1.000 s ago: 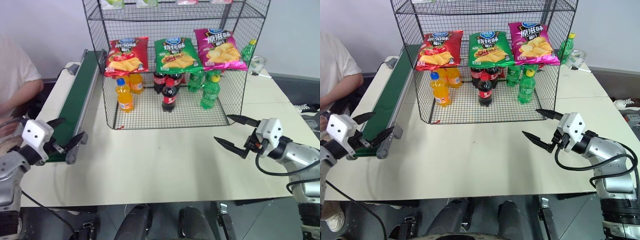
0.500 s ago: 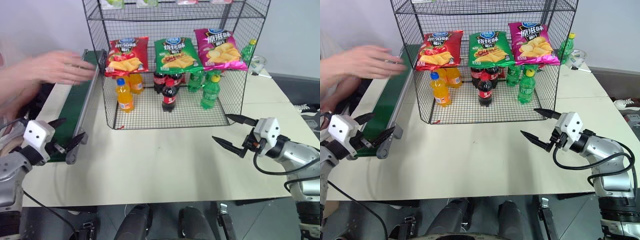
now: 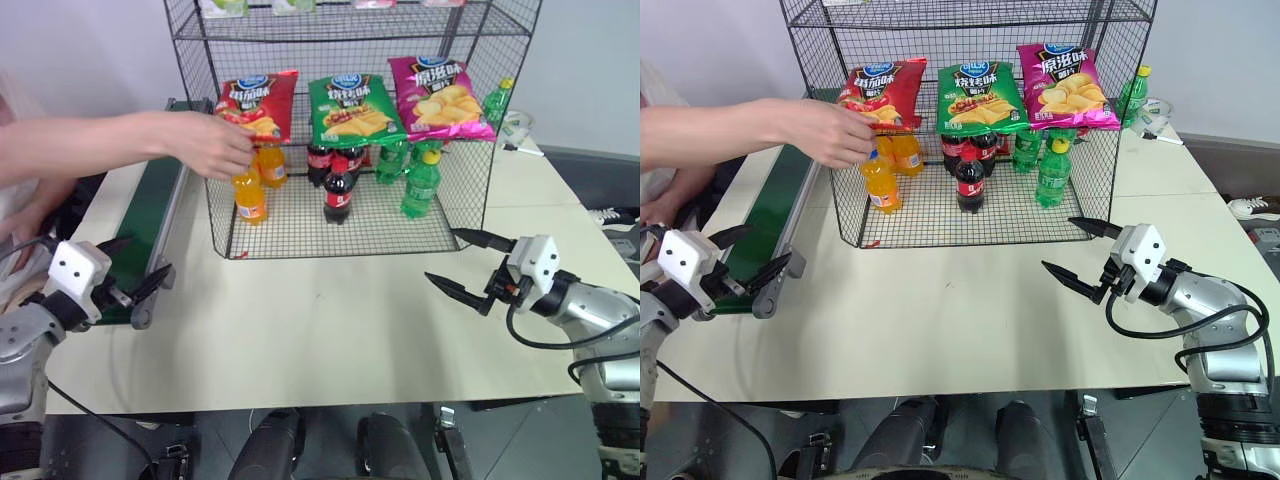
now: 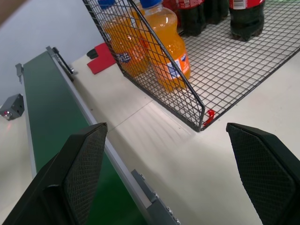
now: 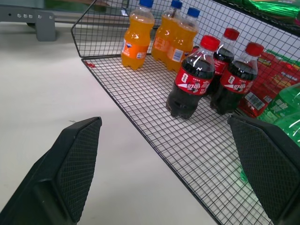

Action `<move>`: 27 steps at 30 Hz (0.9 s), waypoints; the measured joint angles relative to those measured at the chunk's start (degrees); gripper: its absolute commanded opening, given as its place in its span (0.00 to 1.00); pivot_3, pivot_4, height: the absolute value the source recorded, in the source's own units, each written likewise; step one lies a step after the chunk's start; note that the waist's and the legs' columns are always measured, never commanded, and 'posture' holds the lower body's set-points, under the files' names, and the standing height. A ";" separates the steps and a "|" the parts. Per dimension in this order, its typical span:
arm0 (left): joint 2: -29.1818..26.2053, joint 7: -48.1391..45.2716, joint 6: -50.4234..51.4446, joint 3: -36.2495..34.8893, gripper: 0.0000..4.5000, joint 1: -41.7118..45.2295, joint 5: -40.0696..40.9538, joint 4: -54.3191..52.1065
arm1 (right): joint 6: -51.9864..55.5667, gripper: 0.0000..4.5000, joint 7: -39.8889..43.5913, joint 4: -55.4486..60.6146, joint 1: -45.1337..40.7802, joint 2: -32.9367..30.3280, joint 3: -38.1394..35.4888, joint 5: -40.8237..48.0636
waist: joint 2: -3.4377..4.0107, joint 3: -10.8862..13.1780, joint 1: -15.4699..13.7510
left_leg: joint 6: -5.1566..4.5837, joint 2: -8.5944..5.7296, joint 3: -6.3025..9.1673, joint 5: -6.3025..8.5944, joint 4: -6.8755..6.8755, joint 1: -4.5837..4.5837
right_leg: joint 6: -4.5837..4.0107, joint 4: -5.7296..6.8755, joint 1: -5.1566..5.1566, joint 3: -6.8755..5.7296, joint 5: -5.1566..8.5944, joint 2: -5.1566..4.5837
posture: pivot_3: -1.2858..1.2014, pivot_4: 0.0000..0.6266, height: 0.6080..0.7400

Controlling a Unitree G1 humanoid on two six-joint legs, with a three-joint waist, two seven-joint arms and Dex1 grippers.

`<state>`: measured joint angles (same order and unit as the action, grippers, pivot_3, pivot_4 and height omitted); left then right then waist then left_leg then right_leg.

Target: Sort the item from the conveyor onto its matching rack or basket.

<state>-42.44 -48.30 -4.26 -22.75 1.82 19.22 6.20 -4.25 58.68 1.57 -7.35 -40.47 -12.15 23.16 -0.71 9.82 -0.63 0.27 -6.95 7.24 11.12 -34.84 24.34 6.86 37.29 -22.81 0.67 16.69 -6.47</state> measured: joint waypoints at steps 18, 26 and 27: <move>1.54 -0.44 1.78 2.20 0.94 2.34 1.14 0.08 | -0.02 1.00 -0.37 -0.25 -0.88 0.00 0.28 -0.41 | 0.00 0.01 0.04 | -0.01 0.00 0.00 0.00 0.04 0.01 | 0.01 -0.05 -0.01 -0.01 -0.01 0.01 | 0.52 0.24 1.00; 1.54 -1.61 4.37 1.43 0.94 0.00 3.79 -0.86 | -0.02 1.00 -0.28 -0.56 -1.76 0.03 0.58 -0.43 | 0.01 0.02 0.04 | 0.00 0.00 0.01 0.00 0.04 0.01 | 0.00 -0.06 0.00 -0.01 -0.01 0.01 | 0.52 0.24 1.00; 1.54 -1.73 4.97 1.24 0.94 -0.30 4.42 -1.33 | -0.02 1.00 -0.28 -0.64 -1.89 0.10 0.63 -0.43 | 0.01 0.02 0.04 | -0.01 0.00 0.01 0.00 0.04 0.01 | 0.00 -0.06 0.00 -0.01 -0.01 0.01 | 0.52 0.24 1.00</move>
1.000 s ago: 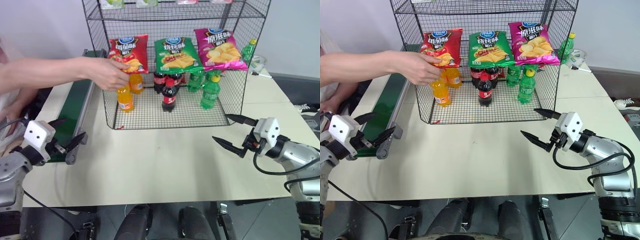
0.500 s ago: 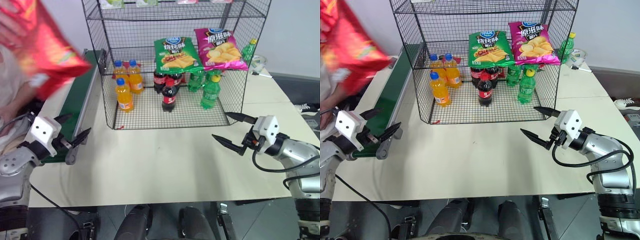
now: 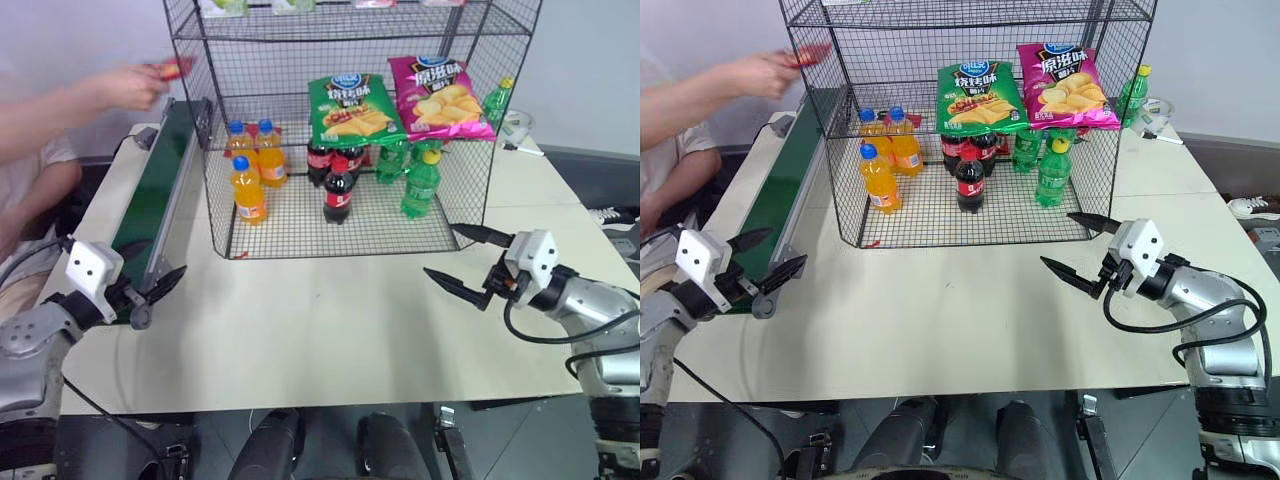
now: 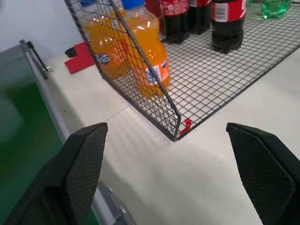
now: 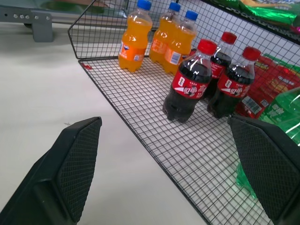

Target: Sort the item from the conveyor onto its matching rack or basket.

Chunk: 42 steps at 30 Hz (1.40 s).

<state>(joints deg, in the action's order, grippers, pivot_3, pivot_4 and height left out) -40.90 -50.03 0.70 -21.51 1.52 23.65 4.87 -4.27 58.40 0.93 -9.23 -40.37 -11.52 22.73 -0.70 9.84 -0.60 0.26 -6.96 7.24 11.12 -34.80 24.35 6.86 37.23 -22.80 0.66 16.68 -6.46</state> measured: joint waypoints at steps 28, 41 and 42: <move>1.93 2.22 -1.91 -2.19 0.94 -5.76 1.58 -2.84 | 0.00 1.00 0.55 -0.30 -1.09 0.60 1.59 0.03 | 0.01 0.02 -0.04 | 0.00 0.00 0.00 0.01 0.01 0.01 | -0.01 -0.02 0.00 0.00 0.01 -0.01 | 0.52 0.24 1.00; 1.55 3.95 -6.71 -5.59 0.94 -9.33 0.01 -2.93 | 0.95 1.00 1.75 -1.04 -3.06 1.39 3.29 0.61 | 0.05 0.04 0.10 | 0.00 0.00 -0.01 0.01 0.07 0.02 | -0.01 -0.04 -0.06 0.02 0.01 -0.02 | 0.52 0.24 1.00; 1.55 4.11 -8.30 -6.19 0.94 -10.27 -0.83 -3.01 | 2.06 1.00 2.28 -0.44 -3.10 1.47 3.64 1.41 | 0.04 0.04 0.13 | 0.00 0.00 -0.01 0.01 0.07 0.02 | -0.01 -0.04 -0.06 0.02 0.01 -0.02 | 0.52 0.24 1.00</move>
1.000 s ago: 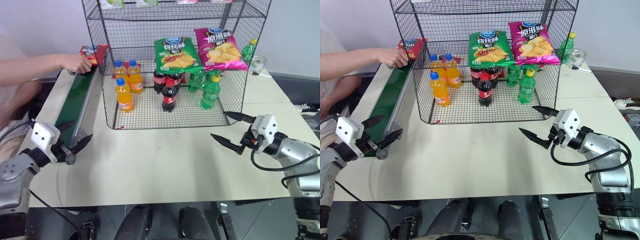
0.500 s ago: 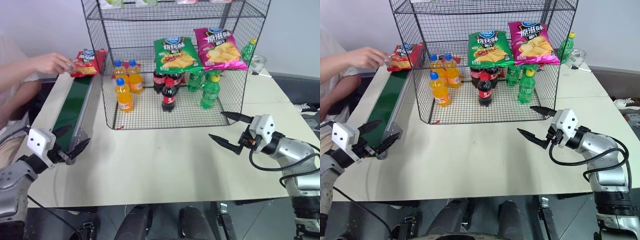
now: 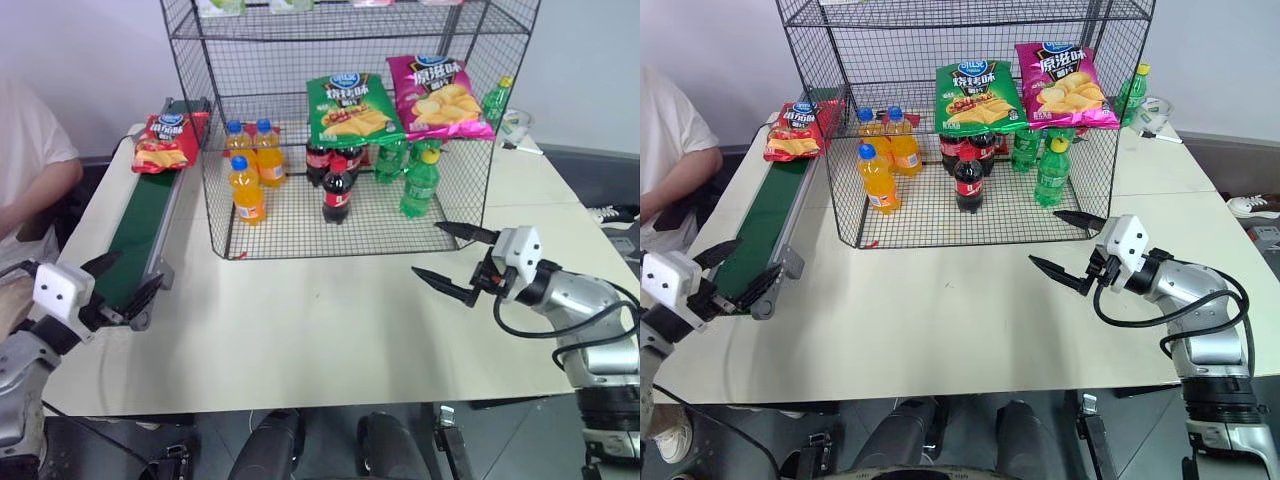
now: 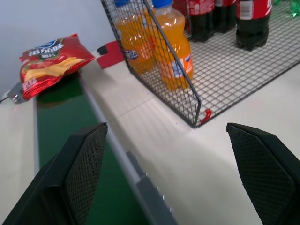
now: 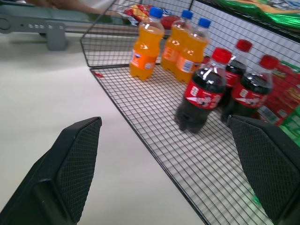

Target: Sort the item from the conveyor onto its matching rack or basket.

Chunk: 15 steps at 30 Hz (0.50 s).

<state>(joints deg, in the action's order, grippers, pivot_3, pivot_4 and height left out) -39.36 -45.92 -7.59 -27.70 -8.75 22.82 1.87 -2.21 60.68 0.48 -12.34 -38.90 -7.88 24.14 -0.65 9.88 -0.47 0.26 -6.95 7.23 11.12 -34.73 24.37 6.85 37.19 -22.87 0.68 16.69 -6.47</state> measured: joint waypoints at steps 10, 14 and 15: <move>-4.22 10.75 -28.98 -5.25 0.94 -7.19 -23.12 9.64 | 10.76 1.00 4.63 9.60 0.92 0.22 5.86 6.50 | -0.01 0.00 -0.20 | -0.11 0.02 -0.06 0.08 0.05 0.04 | -0.01 -0.22 -0.10 0.00 0.01 -0.06 | 0.52 0.24 1.00; -5.40 20.78 -39.26 -7.65 0.94 -12.36 -36.32 13.97 | 11.45 1.00 6.45 10.37 0.94 0.31 8.30 6.20 | -0.03 -0.01 -0.16 | -0.14 0.02 -0.17 0.10 0.19 0.06 | 0.01 -0.26 -0.28 0.04 0.01 -0.09 | 0.52 0.24 1.00; -5.41 24.04 -41.27 -8.13 0.94 -13.83 -40.24 14.33 | 11.40 1.00 6.79 10.35 0.85 0.34 8.80 5.88 | -0.03 -0.01 -0.18 | -0.14 0.02 -0.17 0.10 0.24 0.05 | 0.01 -0.26 -0.31 0.04 0.01 -0.10 | 0.52 0.24 1.00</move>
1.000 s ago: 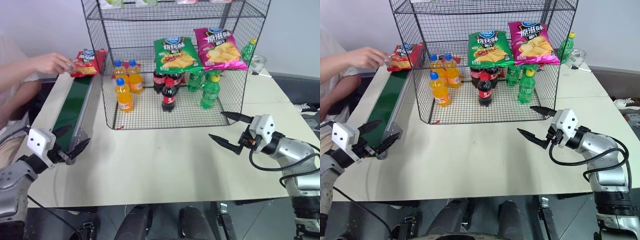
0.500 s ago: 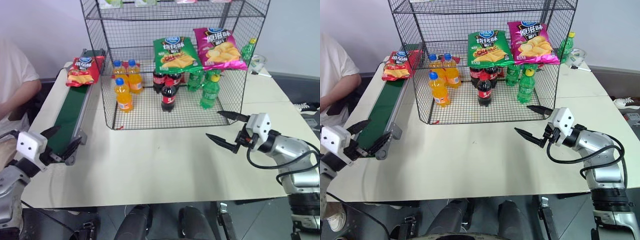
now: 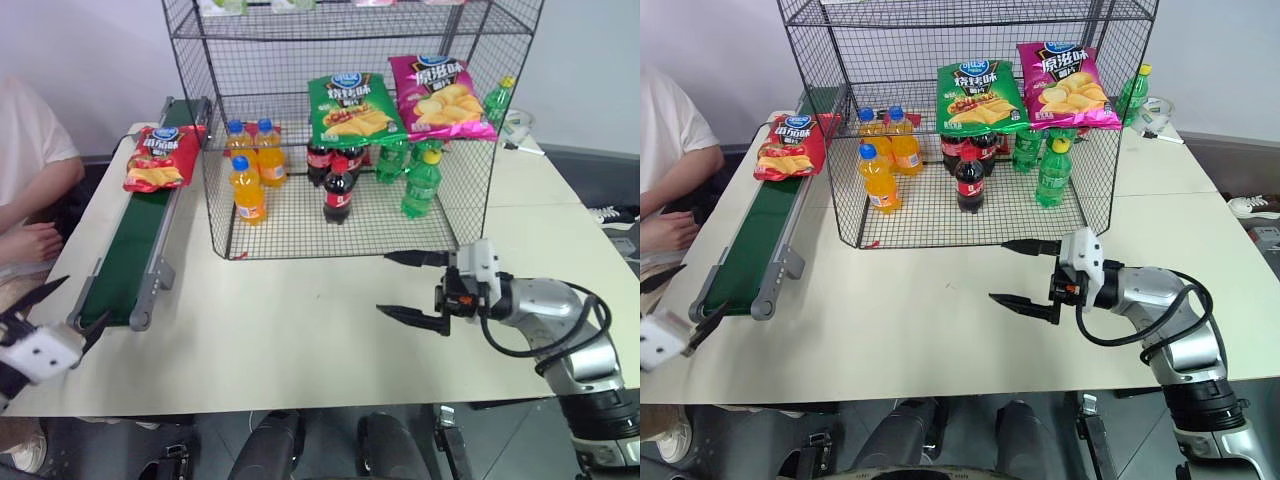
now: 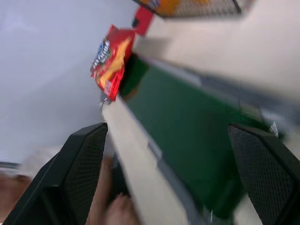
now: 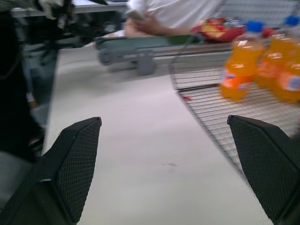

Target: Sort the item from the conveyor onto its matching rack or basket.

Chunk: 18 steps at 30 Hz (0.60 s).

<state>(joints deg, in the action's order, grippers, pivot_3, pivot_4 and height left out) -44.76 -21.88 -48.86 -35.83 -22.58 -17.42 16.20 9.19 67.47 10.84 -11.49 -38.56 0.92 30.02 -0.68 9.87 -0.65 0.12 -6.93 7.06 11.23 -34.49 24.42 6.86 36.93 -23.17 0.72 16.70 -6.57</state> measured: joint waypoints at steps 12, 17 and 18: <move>0.02 21.69 -1.27 -0.91 0.94 -4.90 -16.05 0.55 | -0.10 1.00 0.56 -1.58 -2.26 1.51 0.68 -0.64 | -0.09 -0.04 0.01 | 0.00 0.00 -0.05 -0.01 0.12 -0.04 | 0.15 0.05 -0.06 -0.04 -0.08 0.02 | 0.52 0.24 1.00; -0.21 25.84 1.14 1.04 0.94 -4.89 -19.08 0.44 | 0.02 1.00 0.74 -1.56 -2.23 1.72 1.05 -0.63 | -0.09 -0.04 0.00 | 0.00 0.01 -0.05 -0.01 0.12 -0.05 | 0.23 0.08 -0.06 -0.05 -0.12 0.04 | 0.52 0.24 1.00; -0.22 26.04 1.28 1.53 0.94 -4.89 -19.14 0.47 | 0.02 1.00 0.74 -1.56 -2.24 1.79 1.05 -0.63 | -0.10 -0.05 -0.01 | 0.00 0.01 -0.05 -0.01 0.11 -0.05 | 0.23 0.09 -0.05 -0.05 -0.12 0.04 | 0.52 0.24 1.00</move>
<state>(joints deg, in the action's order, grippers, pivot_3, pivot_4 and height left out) -44.98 4.15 -47.59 -34.30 -27.47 -36.57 16.67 9.20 68.21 9.28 -13.72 -36.76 1.97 29.39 -0.78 9.82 -0.66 0.12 -6.92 7.01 11.22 -34.38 24.37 7.08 37.02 -23.23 0.68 16.58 -6.53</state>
